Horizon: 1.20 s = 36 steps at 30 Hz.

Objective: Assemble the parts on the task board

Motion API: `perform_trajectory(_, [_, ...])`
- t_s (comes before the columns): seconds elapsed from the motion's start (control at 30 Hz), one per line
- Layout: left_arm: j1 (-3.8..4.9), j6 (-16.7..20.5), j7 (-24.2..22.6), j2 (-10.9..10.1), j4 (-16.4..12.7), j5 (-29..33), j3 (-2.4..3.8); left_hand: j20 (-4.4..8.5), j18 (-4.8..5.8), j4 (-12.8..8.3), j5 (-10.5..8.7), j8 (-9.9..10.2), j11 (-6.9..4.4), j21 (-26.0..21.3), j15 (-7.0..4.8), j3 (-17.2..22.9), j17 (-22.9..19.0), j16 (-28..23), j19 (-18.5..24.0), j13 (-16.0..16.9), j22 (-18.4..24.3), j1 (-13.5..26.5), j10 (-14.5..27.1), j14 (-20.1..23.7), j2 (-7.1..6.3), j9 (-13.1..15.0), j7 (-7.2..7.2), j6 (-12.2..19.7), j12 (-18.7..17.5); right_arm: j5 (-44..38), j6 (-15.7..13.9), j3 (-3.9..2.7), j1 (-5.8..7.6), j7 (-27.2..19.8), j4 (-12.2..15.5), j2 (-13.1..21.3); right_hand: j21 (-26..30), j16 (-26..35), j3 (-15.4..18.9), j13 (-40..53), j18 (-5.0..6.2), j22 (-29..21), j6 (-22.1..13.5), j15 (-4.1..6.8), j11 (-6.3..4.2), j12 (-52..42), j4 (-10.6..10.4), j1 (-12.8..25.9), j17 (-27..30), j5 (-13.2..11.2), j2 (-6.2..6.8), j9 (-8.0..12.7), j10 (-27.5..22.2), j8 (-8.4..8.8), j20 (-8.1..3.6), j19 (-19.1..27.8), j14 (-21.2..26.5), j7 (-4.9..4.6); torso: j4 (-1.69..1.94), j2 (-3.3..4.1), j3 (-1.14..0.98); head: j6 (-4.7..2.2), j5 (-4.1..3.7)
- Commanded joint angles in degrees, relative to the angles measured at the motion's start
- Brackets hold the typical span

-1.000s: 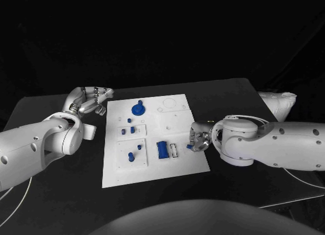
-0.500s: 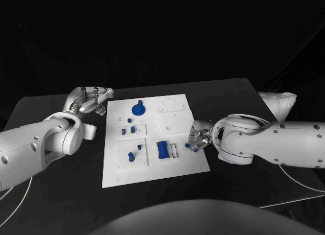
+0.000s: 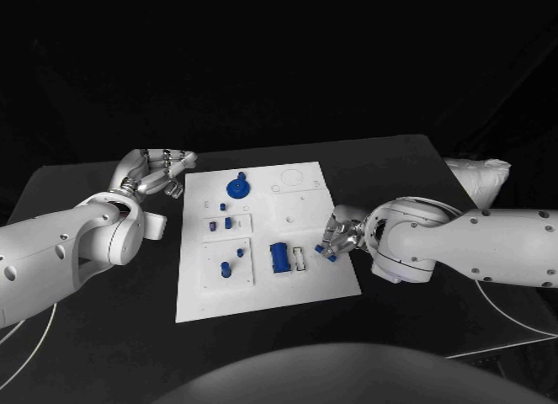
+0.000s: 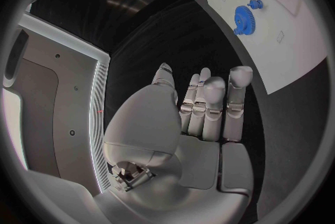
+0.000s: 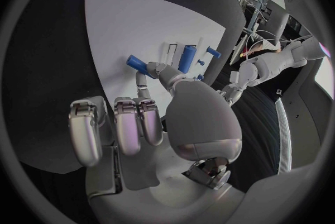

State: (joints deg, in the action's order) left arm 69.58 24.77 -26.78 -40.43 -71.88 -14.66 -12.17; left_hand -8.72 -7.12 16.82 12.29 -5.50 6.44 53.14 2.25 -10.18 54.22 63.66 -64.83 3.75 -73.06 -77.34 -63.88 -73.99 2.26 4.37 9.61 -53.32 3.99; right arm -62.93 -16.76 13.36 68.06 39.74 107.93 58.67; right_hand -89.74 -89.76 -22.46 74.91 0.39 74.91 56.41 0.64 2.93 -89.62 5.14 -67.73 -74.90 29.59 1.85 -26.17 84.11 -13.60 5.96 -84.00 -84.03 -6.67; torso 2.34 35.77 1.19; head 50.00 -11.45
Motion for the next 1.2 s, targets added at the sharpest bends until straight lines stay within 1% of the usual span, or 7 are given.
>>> perform_trajectory(0.03, [0.03,-0.9,-0.4,0.2,0.0,0.0,0.04,0.12,-0.68,-0.1,0.30,-0.3,-0.20,0.1,0.02,-0.5,0.0,0.0,0.1,0.1,-0.1,-0.1,-0.2,0.2,0.75,0.0,0.00,0.1,0.1,5.7,-2.8,-0.06,0.27,-0.6,-0.1,-0.1,-0.3,-0.2,0.3,15.1,-0.39,15.1,0.7,0.25,-0.41,-0.4,-0.2,0.2,-15.1,-0.3,0.34,-0.1,5.9,0.10,-0.60,-6.0,-6.0,0.20,0.03,0.03,0.04,0.00,-0.02])
perform_trajectory(0.27, [0.02,-0.9,-0.4,0.3,0.0,0.0,0.04,0.12,-0.68,-0.1,0.30,-0.3,-0.20,0.1,0.02,-0.5,0.0,0.0,0.1,0.1,-0.1,-0.1,-0.2,0.2,0.75,0.0,0.00,0.1,0.1,12.1,-3.3,-0.12,0.77,-1.9,-0.6,-0.5,-0.3,-0.2,0.3,15.1,-0.39,15.1,0.8,0.27,-0.43,-0.4,-0.2,0.2,-15.1,-0.4,0.35,0.0,5.9,0.14,-0.61,-6.0,-6.0,0.23,0.06,-0.01,0.06,0.00,-0.11])
perform_trajectory(0.53, [0.02,-1.0,-0.4,0.4,0.1,0.0,0.04,0.12,-0.68,-0.1,0.30,-0.3,-0.20,0.1,0.02,-0.5,0.0,0.0,0.1,0.1,-0.1,-0.1,-0.2,0.2,0.75,0.0,0.00,0.1,0.1,18.3,-3.1,-0.13,0.87,-2.7,-1.7,-1.6,-0.3,-0.2,0.5,15.1,-0.39,15.1,1.0,0.31,-0.47,-0.4,-0.3,0.3,-15.1,-0.7,0.33,0.0,5.9,0.27,-0.64,-6.0,-6.0,0.25,0.01,-0.02,0.04,0.00,-0.08])
perform_trajectory(0.6, [0.02,-1.0,-0.4,0.4,0.1,0.0,0.04,0.12,-0.68,-0.1,0.30,-0.3,-0.20,0.1,0.02,-0.5,0.0,0.0,0.1,0.1,-0.1,-0.1,-0.2,0.2,0.75,0.0,0.00,0.1,0.1,19.9,-2.9,-0.13,0.88,-2.8,-2.0,-1.9,-0.3,-0.2,0.5,15.1,-0.39,15.1,1.0,0.33,-0.49,-0.4,-0.3,0.3,-15.1,-0.8,0.34,0.1,5.9,0.36,-0.66,-6.0,-6.0,0.26,0.00,0.02,0.01,0.00,-0.08])
perform_trajectory(0.77, [0.02,-1.0,-0.4,0.5,0.1,0.0,0.04,0.12,-0.68,-0.1,0.30,-0.3,-0.20,0.1,0.02,-0.5,0.0,0.0,0.1,0.1,-0.1,-0.1,-0.2,0.2,0.75,0.0,0.00,0.1,0.1,23.4,-2.5,-0.12,0.88,-2.9,-2.6,-2.5,-0.3,-0.2,0.6,15.1,-0.39,15.1,1.0,0.34,-0.50,-0.4,-0.3,0.4,-15.1,-0.9,0.33,0.1,5.9,0.43,-0.67,-6.0,-6.0,0.28,0.04,0.02,0.07,0.00,-0.19])
perform_trajectory(0.83, [0.02,-1.0,-0.4,0.5,0.1,0.0,0.04,0.12,-0.68,-0.1,0.30,-0.3,-0.20,0.1,0.02,-0.5,0.0,0.0,0.1,0.1,-0.1,-0.1,-0.2,0.2,0.75,0.0,0.00,0.1,0.1,24.6,-2.4,-0.12,0.88,-3.0,-3.0,-2.8,-0.3,-0.2,0.6,15.1,-0.39,15.1,1.1,0.35,-0.51,-0.4,-0.4,0.4,-15.1,-1.1,0.29,0.1,5.9,0.50,-0.69,-6.0,-6.0,0.30,-0.01,0.03,0.05,0.00,-0.12])
perform_trajectory(1.2, [0.02,-1.0,-0.4,0.5,0.0,0.0,0.04,0.12,-0.68,-0.1,0.30,-0.3,-0.20,0.1,0.02,-0.5,0.0,0.0,0.1,0.1,-0.1,-0.1,-0.2,0.2,0.75,0.0,0.00,0.1,0.1,26.0,-3.0,-0.12,0.85,-3.3,-4.1,-3.8,-0.3,-0.2,0.7,15.1,-0.39,15.1,1.1,0.36,-0.52,-0.4,-0.4,0.4,-15.1,-1.2,0.28,0.2,5.9,0.56,-0.70,-6.0,-6.0,0.31,-0.01,0.00,0.04,0.00,-0.12])
